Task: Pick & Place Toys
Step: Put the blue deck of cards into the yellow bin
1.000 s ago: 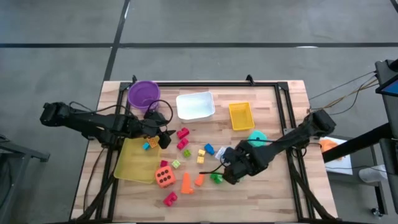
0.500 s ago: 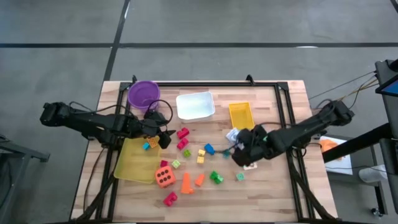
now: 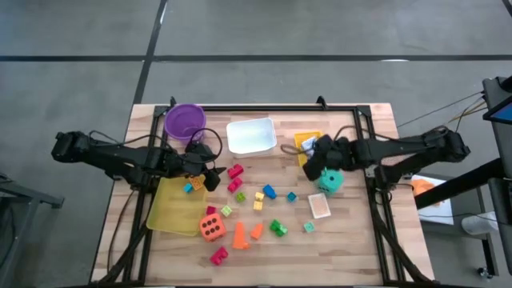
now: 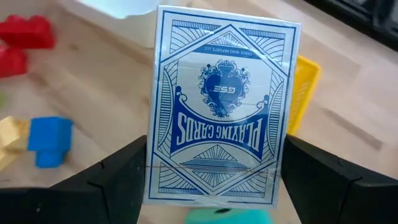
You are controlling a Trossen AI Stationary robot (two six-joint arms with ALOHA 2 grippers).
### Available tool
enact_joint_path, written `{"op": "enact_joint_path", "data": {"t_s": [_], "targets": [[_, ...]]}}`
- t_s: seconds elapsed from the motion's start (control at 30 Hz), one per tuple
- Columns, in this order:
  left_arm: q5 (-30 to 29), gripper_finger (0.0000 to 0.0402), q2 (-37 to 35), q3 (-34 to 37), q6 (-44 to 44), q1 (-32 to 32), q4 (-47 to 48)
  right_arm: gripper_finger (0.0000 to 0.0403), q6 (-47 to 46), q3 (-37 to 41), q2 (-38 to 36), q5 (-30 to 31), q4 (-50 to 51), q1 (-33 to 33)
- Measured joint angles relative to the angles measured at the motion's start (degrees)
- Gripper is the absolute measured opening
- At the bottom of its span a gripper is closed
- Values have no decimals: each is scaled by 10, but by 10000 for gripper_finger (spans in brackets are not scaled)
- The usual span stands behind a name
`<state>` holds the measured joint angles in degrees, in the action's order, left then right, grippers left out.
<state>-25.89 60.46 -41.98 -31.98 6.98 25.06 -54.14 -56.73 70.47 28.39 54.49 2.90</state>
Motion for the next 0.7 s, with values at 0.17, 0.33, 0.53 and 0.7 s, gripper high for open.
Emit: {"op": "enact_joint_path", "data": {"t_s": [0.17, 0.33, 0.53, 0.7], "targets": [[0, 283, 0, 0, 0, 0, 0, 302, 54, 0, 8, -27, -10, -88], [0, 283, 0, 0, 0, 0, 0, 302, 99, 7, 32, -75, -24, -165], [0, 283, 0, 0, 1, 0, 0, 302, 131, 30, 71, -126, -78, -217], [0, 283, 0, 0, 1, 0, 0, 302, 140, 34, 111, -132, -81, -234]]}}
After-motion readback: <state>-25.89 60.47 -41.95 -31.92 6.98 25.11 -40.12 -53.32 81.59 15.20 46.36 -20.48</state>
